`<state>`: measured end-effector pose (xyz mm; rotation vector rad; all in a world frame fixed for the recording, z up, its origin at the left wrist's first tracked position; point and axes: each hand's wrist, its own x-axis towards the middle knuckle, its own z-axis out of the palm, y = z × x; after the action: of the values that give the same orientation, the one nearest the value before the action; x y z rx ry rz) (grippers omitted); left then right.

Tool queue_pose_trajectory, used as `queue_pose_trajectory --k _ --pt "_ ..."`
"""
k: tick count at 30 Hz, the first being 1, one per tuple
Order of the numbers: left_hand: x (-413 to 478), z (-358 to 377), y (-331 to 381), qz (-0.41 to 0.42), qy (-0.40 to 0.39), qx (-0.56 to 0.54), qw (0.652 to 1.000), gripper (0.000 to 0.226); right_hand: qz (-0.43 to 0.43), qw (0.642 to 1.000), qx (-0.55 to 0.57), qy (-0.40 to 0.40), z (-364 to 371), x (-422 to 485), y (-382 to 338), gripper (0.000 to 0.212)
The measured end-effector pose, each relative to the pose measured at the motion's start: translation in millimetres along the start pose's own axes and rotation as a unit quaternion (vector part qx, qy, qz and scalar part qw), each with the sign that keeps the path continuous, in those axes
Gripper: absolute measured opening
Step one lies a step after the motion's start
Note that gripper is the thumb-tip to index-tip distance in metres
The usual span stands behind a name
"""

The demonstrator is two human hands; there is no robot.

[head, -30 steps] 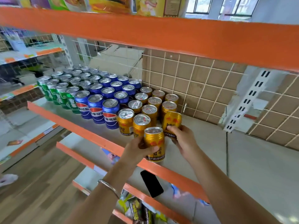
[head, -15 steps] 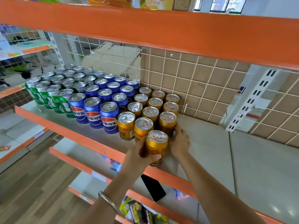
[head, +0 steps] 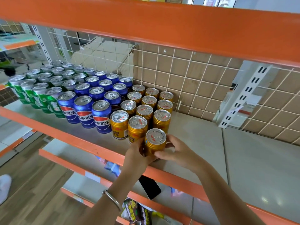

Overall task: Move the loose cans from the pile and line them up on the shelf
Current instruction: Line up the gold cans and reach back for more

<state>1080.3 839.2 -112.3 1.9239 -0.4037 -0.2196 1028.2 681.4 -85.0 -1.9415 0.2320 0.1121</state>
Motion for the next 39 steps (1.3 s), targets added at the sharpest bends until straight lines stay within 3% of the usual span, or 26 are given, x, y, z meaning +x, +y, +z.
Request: queue_pose_trajectory --k 4,8,14,25,29,33,39 --pt "2 8 -1 -0.014 0.005 -0.027 1.0 0.055 -0.053 0.993 -0.031 0.099 8 5 -3 0.074" --pt "-5 16 -3 -0.023 0.059 -0.037 0.997 0.05 -0.043 0.985 -0.039 0.161 1 7 1 0.067" --pt "-3 13 -7 -0.026 0.06 -0.016 0.998 0.031 -0.063 0.975 -0.098 0.191 19 16 14 0.07" --pt "-5 13 -9 0.04 0.045 0.098 0.993 0.011 -0.053 0.97 -0.044 0.234 32 22 16 0.074" --pt "-3 15 -11 0.049 0.025 0.117 0.992 0.026 0.003 0.95 -0.068 0.306 47 16 17 0.079" --pt "-13 20 -9 0.059 0.036 0.079 0.995 0.052 0.035 0.946 -0.086 0.31 50 13 12 0.075" --pt "-11 19 -11 0.05 0.039 0.081 0.995 0.057 0.075 0.938 -0.101 0.324 59 25 2 0.072"
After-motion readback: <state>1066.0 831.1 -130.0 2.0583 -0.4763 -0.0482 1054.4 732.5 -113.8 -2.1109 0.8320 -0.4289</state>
